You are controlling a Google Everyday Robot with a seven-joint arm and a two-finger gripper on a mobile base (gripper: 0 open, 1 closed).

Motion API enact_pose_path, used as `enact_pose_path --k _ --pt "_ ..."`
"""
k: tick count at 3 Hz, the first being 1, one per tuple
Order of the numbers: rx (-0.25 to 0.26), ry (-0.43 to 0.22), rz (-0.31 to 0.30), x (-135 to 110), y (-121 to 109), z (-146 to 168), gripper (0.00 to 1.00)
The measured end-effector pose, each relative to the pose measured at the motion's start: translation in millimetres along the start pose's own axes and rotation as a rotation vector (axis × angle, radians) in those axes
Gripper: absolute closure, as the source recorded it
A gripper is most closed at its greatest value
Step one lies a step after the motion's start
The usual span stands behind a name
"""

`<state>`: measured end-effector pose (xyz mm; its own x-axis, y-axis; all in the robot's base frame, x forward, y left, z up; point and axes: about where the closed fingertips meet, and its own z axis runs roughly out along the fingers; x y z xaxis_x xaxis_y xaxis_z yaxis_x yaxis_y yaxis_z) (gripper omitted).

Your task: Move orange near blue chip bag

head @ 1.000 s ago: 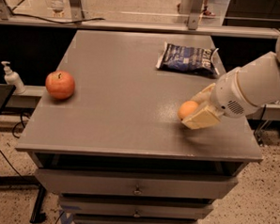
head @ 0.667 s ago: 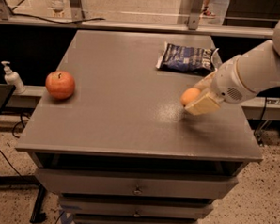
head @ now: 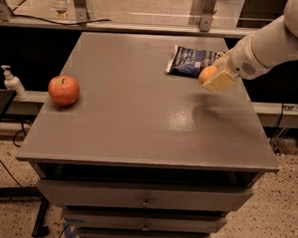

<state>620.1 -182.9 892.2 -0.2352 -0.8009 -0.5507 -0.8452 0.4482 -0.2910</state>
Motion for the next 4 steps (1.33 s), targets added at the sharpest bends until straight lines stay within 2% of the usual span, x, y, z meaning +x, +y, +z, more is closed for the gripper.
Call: enact_pose_path --k 1,3,4 --pt "0.025 0.000 0.011 2.0 -28.9 9.9 1.00" --pt "0.013 0.040 0.055 33.5 -46.2 49.1 1.00" --pt "0.020 0.049 0.058 37.3 -52.9 58.1 0.83"
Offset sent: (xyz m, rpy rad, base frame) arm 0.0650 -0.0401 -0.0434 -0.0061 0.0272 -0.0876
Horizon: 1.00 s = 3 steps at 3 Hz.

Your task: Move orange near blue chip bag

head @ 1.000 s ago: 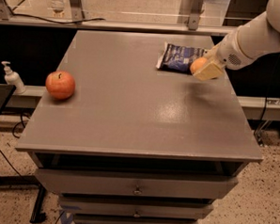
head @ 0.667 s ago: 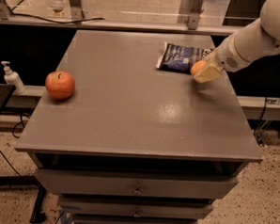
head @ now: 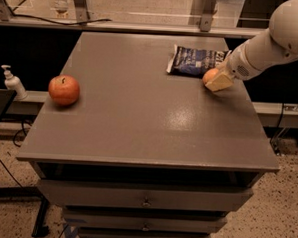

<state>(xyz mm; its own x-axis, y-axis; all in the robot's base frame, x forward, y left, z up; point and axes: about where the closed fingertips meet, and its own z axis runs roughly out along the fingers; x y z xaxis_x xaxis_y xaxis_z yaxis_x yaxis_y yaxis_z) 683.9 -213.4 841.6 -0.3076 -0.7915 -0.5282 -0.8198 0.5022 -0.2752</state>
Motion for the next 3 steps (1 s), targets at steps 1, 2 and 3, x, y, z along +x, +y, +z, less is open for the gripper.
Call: enact_pose_path --k 1,2,3 --pt "0.014 -0.006 -0.009 -3.6 -6.0 -1.0 0.59" --pt "0.020 -0.009 -0.015 -5.4 -8.2 -2.7 0.36" --pt "0.013 -0.009 -0.019 -6.0 -7.5 -0.4 0.12"
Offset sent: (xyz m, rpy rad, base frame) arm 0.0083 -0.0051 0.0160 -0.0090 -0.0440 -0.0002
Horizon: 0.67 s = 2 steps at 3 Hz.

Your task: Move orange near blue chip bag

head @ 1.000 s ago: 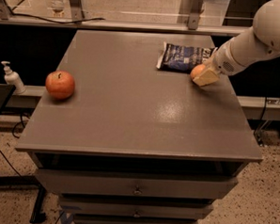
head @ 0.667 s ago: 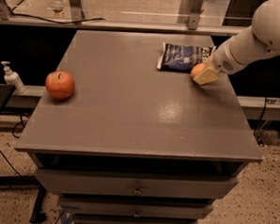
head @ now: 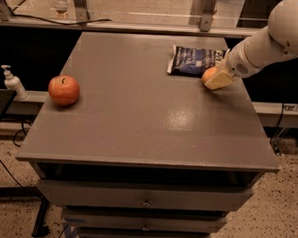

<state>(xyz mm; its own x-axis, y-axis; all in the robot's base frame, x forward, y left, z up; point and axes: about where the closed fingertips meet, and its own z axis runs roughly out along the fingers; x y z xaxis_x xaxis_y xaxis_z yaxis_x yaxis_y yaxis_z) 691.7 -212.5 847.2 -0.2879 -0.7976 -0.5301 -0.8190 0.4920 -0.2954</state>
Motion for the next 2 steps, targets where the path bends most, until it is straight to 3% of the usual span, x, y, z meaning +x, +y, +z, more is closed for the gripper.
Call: enact_pose_path --k 1,2 --pt "-0.012 0.004 -0.003 0.6 2.6 4.3 0.00" --pt "-0.012 0.004 -0.003 0.6 2.6 4.3 0.00"
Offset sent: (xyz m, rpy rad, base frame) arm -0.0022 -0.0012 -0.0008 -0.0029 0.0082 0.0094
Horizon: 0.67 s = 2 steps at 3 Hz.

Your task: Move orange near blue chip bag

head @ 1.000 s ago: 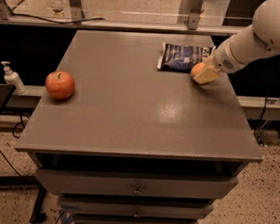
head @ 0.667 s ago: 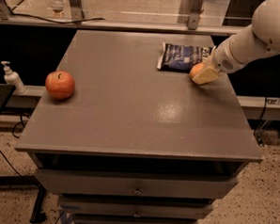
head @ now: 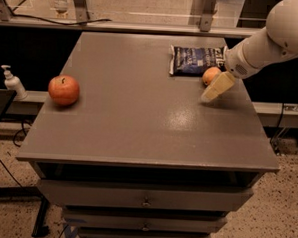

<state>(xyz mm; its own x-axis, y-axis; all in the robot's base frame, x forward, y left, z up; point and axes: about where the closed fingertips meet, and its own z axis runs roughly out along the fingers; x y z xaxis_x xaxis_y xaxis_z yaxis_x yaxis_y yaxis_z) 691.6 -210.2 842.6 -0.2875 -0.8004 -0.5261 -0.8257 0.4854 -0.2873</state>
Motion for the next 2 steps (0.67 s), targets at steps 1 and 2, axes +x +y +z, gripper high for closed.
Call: enact_pose_path --k 1,2 --pt "0.019 -0.017 0.007 3.6 -4.7 -19.2 0.00" --pt "0.012 -0.075 0.035 13.4 -8.2 -46.8 0.00"
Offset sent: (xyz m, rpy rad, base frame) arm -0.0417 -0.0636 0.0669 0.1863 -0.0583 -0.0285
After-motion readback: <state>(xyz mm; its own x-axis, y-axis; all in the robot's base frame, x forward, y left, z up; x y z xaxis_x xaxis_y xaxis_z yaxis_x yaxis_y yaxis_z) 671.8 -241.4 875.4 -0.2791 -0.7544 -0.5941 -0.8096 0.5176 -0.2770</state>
